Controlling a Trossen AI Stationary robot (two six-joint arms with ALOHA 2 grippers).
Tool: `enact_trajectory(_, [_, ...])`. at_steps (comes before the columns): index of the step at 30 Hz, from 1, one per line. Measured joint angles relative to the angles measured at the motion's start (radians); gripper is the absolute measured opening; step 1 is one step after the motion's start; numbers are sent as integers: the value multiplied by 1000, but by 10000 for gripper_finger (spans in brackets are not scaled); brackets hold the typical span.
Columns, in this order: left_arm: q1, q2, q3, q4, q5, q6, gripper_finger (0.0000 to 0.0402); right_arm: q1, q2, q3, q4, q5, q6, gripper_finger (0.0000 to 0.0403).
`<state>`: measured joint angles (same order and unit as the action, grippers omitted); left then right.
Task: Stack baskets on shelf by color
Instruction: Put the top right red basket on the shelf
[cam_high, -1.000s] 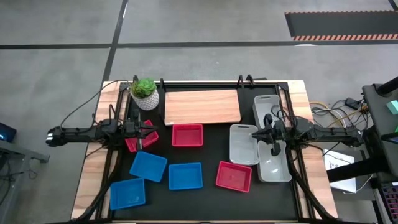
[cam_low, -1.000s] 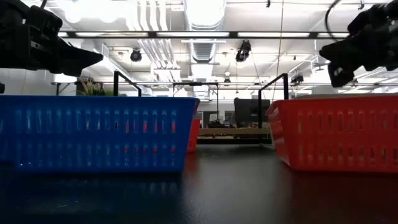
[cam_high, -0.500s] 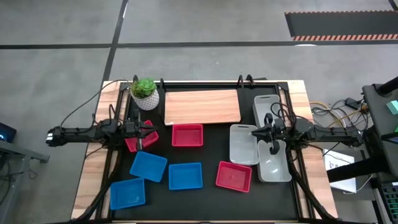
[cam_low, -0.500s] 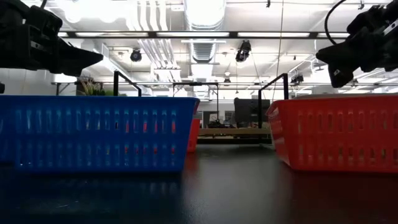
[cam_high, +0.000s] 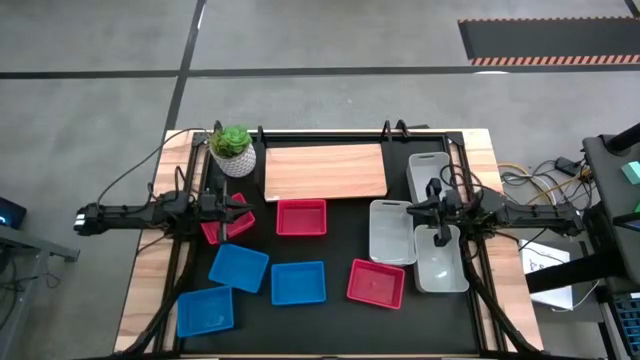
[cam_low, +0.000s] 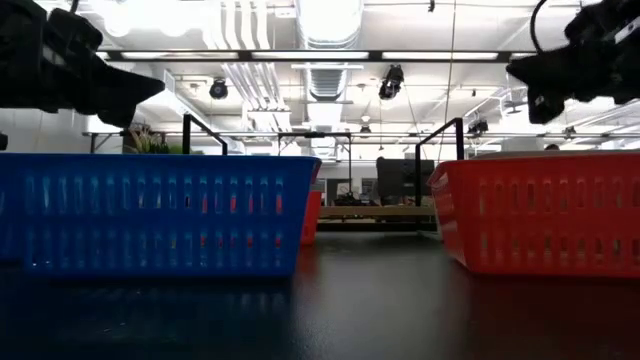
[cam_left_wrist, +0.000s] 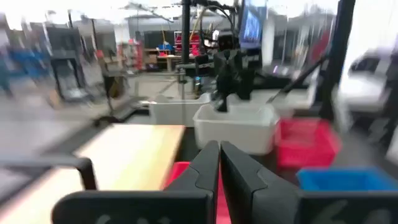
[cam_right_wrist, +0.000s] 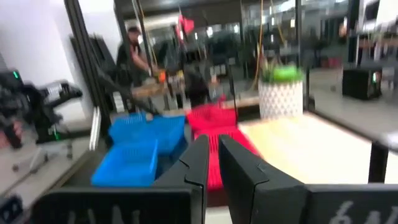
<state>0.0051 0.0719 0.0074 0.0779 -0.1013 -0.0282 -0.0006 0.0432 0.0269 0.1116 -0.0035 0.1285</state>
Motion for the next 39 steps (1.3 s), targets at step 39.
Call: enact_trajectory(39, [0,-1,-1,880,-35,-147,0,1,610,254,729,-55,-331,29])
